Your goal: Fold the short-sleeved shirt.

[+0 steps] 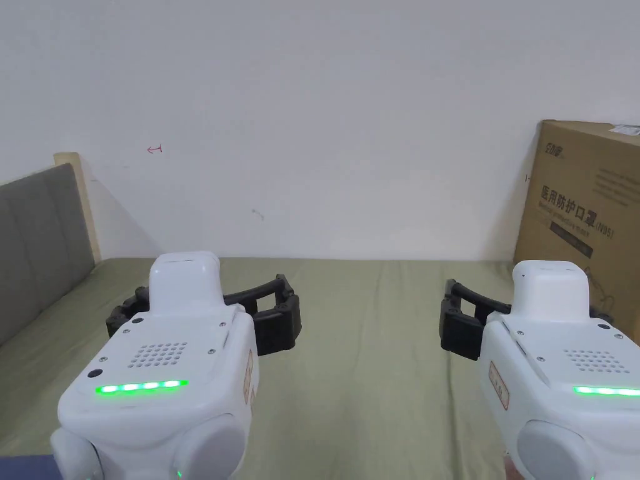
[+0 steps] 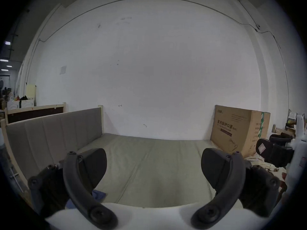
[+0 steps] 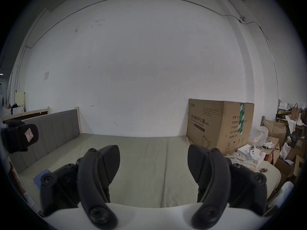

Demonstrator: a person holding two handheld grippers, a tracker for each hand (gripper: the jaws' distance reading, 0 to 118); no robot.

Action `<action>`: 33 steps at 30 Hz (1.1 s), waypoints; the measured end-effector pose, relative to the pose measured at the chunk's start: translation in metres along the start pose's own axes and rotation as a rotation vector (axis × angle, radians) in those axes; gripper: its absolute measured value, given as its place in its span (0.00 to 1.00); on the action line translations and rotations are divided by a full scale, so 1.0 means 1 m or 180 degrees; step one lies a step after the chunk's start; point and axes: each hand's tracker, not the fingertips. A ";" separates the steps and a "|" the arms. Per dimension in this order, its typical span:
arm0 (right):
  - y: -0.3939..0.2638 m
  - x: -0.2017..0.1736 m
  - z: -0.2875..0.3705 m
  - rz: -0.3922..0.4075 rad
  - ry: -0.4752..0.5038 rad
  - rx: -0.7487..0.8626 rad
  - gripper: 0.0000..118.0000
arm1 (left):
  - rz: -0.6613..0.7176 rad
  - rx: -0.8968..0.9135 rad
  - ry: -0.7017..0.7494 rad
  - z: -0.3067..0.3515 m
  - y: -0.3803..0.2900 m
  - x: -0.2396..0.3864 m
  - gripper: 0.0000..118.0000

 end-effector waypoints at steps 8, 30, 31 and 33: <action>-0.006 0.001 -0.003 -0.0010 -0.0012 -0.0059 0.77 | -0.0044 -0.0123 -0.0059 -0.005 -0.009 0.001 0.97; -0.007 0.001 -0.007 0.0000 -0.0043 -0.0115 0.77 | 0.0000 -0.0131 -0.0174 -0.002 -0.011 0.004 0.97; -0.007 0.001 -0.007 -0.0001 -0.0045 -0.0116 0.77 | -0.0005 -0.0134 -0.0174 -0.003 -0.011 0.005 0.97; -0.007 0.001 -0.007 -0.0004 -0.0047 -0.0116 0.77 | -0.0028 -0.0136 -0.0168 -0.002 -0.011 0.006 0.97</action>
